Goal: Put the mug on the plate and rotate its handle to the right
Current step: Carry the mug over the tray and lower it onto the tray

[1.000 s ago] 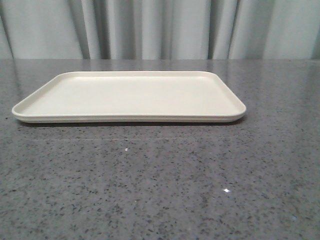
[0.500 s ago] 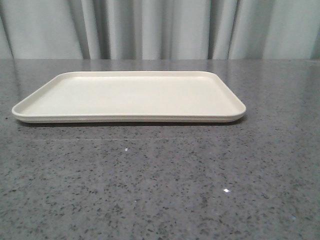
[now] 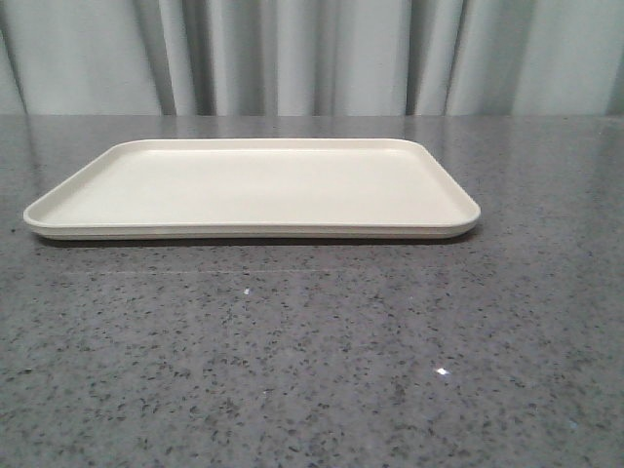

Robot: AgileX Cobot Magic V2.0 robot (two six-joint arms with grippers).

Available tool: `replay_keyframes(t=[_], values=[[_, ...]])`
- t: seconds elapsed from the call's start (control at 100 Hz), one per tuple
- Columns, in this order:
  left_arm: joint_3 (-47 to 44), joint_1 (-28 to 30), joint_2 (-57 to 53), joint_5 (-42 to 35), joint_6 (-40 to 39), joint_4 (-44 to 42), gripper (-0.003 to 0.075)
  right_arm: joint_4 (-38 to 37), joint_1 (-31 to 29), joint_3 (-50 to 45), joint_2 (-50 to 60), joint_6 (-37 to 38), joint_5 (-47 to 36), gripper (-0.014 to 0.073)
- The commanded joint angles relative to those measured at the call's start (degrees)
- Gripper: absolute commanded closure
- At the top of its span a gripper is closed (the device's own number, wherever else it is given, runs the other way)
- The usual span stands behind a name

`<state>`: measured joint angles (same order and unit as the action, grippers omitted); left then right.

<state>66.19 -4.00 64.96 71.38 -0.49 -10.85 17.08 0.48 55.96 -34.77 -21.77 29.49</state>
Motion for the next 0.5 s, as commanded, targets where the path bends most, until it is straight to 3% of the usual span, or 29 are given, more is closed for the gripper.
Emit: replay_keyframes(t=[0.0, 0.28, 0.49], values=[[6.5, 0.2, -1.5, -0.4, 1.3, 1.5, 0.0737, -0.1, 0.0, 1.3, -0.6, -0.4, -3.9, 0.0314], [25.1, -0.6, 2.7, 0.2, 5.1, 11.7, 0.074, -0.1, 0.0, 1.3, -0.6, -0.4, -4.0, 0.0314], [38.8, -9.5, 11.8, 0.9, 5.3, 13.2, 0.074, -0.1, 0.0, 1.3, -0.6, -0.4, -4.0, 0.0314]])
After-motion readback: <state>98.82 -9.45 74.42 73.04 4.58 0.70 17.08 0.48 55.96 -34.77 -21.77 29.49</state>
